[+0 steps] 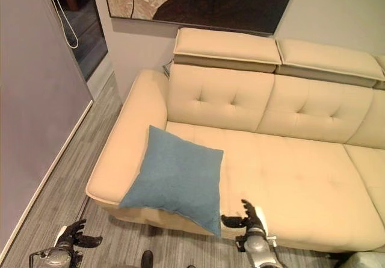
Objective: Pick up all the scattered cushions and arrange them neatly on the sofa.
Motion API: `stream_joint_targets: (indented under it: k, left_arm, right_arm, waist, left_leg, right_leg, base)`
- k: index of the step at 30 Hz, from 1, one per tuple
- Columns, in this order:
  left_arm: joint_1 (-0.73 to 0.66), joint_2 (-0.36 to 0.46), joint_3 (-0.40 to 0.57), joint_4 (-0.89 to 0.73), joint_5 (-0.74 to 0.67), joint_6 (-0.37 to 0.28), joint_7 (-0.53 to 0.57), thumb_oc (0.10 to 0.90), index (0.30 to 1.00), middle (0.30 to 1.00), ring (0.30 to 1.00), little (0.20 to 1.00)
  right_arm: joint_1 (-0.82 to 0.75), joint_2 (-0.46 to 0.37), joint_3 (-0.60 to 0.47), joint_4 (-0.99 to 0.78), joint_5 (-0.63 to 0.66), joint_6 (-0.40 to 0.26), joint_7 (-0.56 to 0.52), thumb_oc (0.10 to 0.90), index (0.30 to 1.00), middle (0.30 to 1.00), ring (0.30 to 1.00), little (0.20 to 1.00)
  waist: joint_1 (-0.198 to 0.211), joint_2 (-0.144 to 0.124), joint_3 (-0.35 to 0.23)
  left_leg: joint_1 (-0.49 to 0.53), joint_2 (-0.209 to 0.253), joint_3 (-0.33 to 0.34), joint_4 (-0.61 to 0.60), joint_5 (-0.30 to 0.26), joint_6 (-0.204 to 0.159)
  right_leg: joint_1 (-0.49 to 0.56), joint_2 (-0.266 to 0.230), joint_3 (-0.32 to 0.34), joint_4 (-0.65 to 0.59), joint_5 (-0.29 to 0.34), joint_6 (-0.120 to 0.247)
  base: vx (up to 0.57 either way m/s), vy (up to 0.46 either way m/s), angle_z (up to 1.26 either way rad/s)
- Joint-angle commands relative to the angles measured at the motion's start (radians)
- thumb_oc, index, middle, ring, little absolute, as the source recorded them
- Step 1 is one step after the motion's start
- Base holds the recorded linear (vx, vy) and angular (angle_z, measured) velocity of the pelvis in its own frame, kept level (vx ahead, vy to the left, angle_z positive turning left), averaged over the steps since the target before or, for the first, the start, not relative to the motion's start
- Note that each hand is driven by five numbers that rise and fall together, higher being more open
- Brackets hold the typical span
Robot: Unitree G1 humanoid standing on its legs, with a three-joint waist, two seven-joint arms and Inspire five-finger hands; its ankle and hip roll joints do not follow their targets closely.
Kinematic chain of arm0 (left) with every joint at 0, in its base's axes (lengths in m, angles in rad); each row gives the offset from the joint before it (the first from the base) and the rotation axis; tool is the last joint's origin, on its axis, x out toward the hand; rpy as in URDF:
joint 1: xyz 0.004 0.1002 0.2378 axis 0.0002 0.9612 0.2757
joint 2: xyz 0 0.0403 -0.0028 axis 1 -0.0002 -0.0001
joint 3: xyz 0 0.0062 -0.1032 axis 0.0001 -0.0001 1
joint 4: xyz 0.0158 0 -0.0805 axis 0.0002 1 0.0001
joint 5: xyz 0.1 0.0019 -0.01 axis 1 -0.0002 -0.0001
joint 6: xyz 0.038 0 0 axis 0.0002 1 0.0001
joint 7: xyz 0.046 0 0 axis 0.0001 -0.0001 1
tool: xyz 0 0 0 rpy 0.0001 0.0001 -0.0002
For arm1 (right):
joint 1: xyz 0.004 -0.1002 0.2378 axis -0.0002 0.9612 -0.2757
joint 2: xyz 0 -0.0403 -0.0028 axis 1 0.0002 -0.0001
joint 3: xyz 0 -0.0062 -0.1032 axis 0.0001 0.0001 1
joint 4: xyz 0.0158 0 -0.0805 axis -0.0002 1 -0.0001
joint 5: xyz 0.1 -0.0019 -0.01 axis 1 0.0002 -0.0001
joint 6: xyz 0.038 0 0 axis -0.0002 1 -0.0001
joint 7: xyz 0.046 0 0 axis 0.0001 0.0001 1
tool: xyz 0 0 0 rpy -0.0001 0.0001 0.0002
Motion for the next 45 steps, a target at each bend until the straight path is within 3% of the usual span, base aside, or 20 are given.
stream_joint_targets:
  k: [1,6,9,13,17,23,29,37,45]
  left_arm:
    - [-0.078,0.050,0.040,-0.048,-0.043,-0.103,0.066,0.800,0.900,0.900,0.900,0.900]
    - [-0.123,0.048,0.065,-0.146,-0.127,-0.131,0.094,0.800,0.900,0.900,0.900,0.900]
    - [-0.237,0.050,0.026,-0.180,-0.182,-0.147,0.118,0.800,0.900,0.900,0.900,0.900]
    - [-0.303,0.040,-0.015,-0.208,-0.207,-0.161,0.130,0.800,0.900,0.900,0.900,0.900]
    - [-0.476,0.029,-0.113,-0.219,-0.250,-0.199,0.154,0.800,0.900,0.900,0.900,0.900]
    - [-0.650,0.060,-0.187,-0.193,-0.245,-0.222,0.177,0.800,0.900,0.900,0.900,0.900]
    - [-0.740,0.021,-0.251,-0.182,-0.257,-0.231,0.178,0.800,0.900,0.900,0.900,0.900]
    - [-0.774,-0.061,-0.319,-0.185,-0.262,-0.237,0.182,0.800,0.900,0.900,0.900,0.900]
    - [-0.779,-0.121,-0.358,-0.322,-0.353,-0.272,0.153,0.800,0.900,0.900,0.900,0.900]
  right_arm:
    - [-0.037,-0.068,-0.026,-0.041,0.001,-0.060,-0.060,0.800,0.900,0.900,0.900,0.900]
    - [-0.076,-0.027,-0.048,-0.050,0.144,-0.087,-0.047,0.800,0.900,0.900,0.900,0.900]
    - [-0.162,0.022,-0.022,-0.012,0.297,-0.110,-0.038,0.800,0.900,0.900,0.900,0.900]
    - [-0.217,0.032,0.001,-0.001,0.348,-0.118,-0.048,0.800,0.900,0.900,0.900,0.900]
    - [-0.392,0.035,0.070,0.028,0.394,-0.138,-0.076,0.800,0.900,0.900,0.900,0.900]
    - [-0.572,-0.005,0.137,0.093,0.393,-0.142,-0.091,0.800,0.900,0.900,0.900,0.900]
    - [-0.638,0.041,0.192,0.099,0.415,-0.154,-0.080,0.800,0.900,0.900,0.900,0.900]
    - [-0.657,0.117,0.275,0.064,0.393,-0.168,-0.066,0.800,0.900,0.900,0.900,0.900]
    - [-0.637,0.148,0.309,0.053,0.367,-0.166,-0.051,0.800,0.900,0.900,0.900,0.900]
  waist:
    - [0.022,-0.009,-0.017]
    - [0.018,-0.006,-0.014]
    - [0.009,0.005,0.008]
    - [0.004,0.017,0.034]
    - [-0.001,0.033,0.117]
    - [0.009,0.053,0.143]
    - [0.009,0.067,0.163]
    - [0.001,0.066,0.180]
    - [-0.001,0.063,0.188]
  left_leg:
    - [0.028,0.032,-0.016,0.021,-0.135,-0.030]
    - [0.032,0.036,-0.011,0.014,-0.138,-0.035]
    - [0.004,0.037,-0.008,0.014,-0.134,-0.040]
    - [-0.045,0.037,-0.007,0.023,-0.127,-0.042]
    - [-0.264,0.033,-0.003,0.121,-0.113,-0.044]
    - [-0.454,0.021,0.002,0.185,-0.090,-0.051]
    - [-0.484,0.014,0.004,0.169,-0.071,-0.053]
    - [-0.458,0.004,0.001,0.155,-0.074,-0.054]
    - [-0.443,0.004,0.003,0.158,-0.079,-0.058]
  right_leg:
    - [-0.039,-0.026,-0.013,0.069,-0.053,0.055]
    - [-0.034,-0.024,-0.012,0.053,-0.051,0.055]
    - [-0.064,-0.021,-0.011,0.046,-0.043,0.054]
    - [-0.116,-0.023,-0.007,0.055,-0.036,0.052]
    - [-0.322,-0.042,0.010,0.128,-0.007,0.042]
    - [-0.510,-0.064,0.023,0.183,0.010,0.035]
    - [-0.551,-0.074,0.028,0.178,0.019,0.041]
    - [-0.531,-0.077,0.033,0.169,0.025,0.043]
    - [-0.507,-0.079,0.031,0.148,0.035,0.047]
  base:
    - [0.05,-0.020,-0.02]
    - [0.03,-0.011,-0.03]
    - [-0.04,0.001,-0.07]
    - [-0.12,0.008,-0.08]
    - [-0.35,0.032,-0.06]
    - [-0.12,0.050,-0.07]
    - [-0.02,0.032,-0.08]
    - [0.01,0.003,0.01]
    - [0.00,-0.004,0.00]
